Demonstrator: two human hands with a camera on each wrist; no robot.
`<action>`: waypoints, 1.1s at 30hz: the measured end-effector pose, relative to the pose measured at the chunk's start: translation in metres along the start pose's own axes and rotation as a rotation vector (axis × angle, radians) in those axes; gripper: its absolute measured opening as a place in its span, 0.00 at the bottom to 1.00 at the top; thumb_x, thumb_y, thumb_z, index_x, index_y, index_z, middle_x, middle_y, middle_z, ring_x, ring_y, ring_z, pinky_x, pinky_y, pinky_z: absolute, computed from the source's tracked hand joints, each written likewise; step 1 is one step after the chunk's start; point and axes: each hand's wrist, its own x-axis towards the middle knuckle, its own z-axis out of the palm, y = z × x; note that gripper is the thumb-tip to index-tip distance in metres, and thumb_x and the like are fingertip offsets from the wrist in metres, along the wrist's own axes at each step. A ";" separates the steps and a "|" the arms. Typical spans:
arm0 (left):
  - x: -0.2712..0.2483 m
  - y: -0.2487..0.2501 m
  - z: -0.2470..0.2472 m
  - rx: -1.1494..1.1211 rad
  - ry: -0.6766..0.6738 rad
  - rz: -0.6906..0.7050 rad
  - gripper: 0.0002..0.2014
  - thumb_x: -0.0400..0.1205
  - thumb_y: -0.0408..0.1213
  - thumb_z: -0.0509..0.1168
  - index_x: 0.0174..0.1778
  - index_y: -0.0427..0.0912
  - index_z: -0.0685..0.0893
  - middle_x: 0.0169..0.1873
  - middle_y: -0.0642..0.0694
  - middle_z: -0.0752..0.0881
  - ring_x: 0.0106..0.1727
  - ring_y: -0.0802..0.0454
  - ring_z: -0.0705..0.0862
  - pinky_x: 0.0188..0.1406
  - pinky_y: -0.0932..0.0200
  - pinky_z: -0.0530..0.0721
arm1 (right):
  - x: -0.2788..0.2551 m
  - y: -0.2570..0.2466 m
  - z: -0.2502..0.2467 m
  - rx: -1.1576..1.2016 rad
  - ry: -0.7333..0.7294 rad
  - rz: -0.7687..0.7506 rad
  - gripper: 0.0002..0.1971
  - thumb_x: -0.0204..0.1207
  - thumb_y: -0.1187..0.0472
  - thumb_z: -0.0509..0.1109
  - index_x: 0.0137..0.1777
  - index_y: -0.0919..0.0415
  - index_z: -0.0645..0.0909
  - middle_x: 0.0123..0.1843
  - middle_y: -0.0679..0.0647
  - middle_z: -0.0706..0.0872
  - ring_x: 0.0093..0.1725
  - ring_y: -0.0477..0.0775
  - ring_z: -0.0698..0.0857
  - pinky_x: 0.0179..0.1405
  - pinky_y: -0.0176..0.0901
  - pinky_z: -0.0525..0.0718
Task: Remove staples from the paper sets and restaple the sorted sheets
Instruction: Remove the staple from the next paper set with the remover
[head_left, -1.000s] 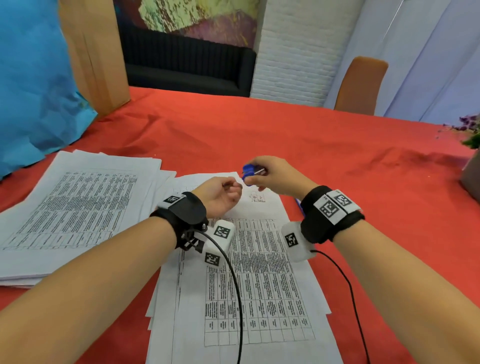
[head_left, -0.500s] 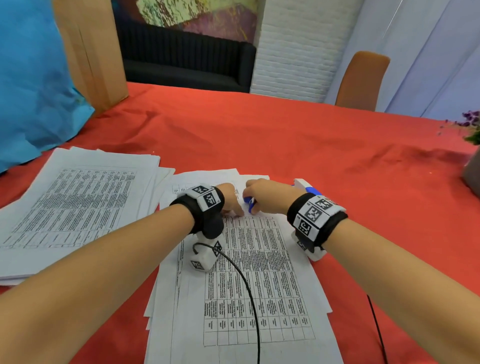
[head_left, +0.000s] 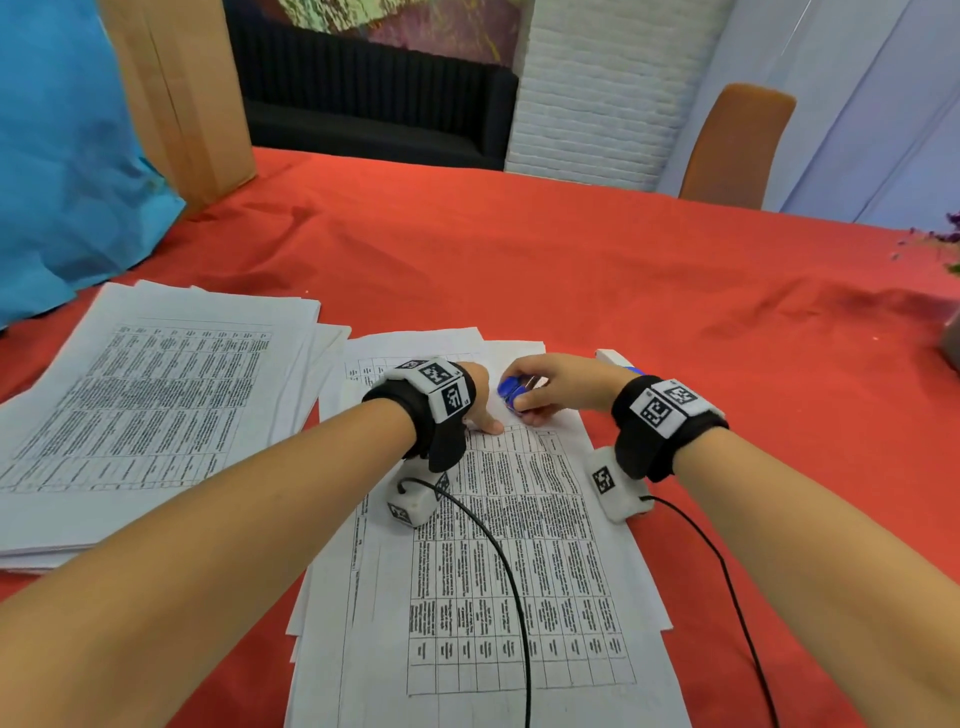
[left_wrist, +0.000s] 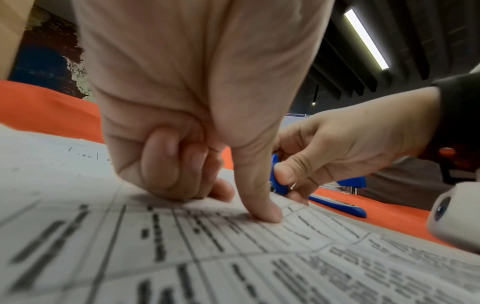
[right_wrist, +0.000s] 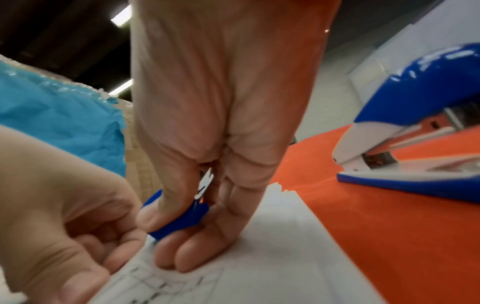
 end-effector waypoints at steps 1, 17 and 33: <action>0.001 -0.001 0.001 0.008 0.007 0.003 0.30 0.77 0.57 0.67 0.64 0.35 0.79 0.44 0.45 0.80 0.44 0.47 0.77 0.31 0.59 0.71 | 0.000 0.002 -0.001 0.077 -0.008 0.012 0.11 0.79 0.73 0.67 0.61 0.66 0.77 0.48 0.59 0.80 0.36 0.52 0.87 0.42 0.41 0.89; 0.006 -0.006 0.006 -0.007 0.019 0.002 0.32 0.75 0.60 0.68 0.64 0.36 0.78 0.44 0.45 0.82 0.42 0.47 0.81 0.42 0.57 0.77 | 0.000 -0.001 -0.001 0.033 0.010 0.038 0.09 0.79 0.71 0.68 0.57 0.62 0.79 0.48 0.59 0.81 0.34 0.51 0.86 0.41 0.46 0.89; 0.001 -0.002 0.003 0.011 -0.008 -0.003 0.27 0.77 0.57 0.66 0.62 0.38 0.79 0.48 0.45 0.81 0.48 0.47 0.80 0.49 0.55 0.76 | -0.009 -0.020 0.002 0.093 -0.017 0.078 0.04 0.83 0.66 0.64 0.54 0.65 0.77 0.39 0.58 0.83 0.36 0.52 0.85 0.43 0.48 0.88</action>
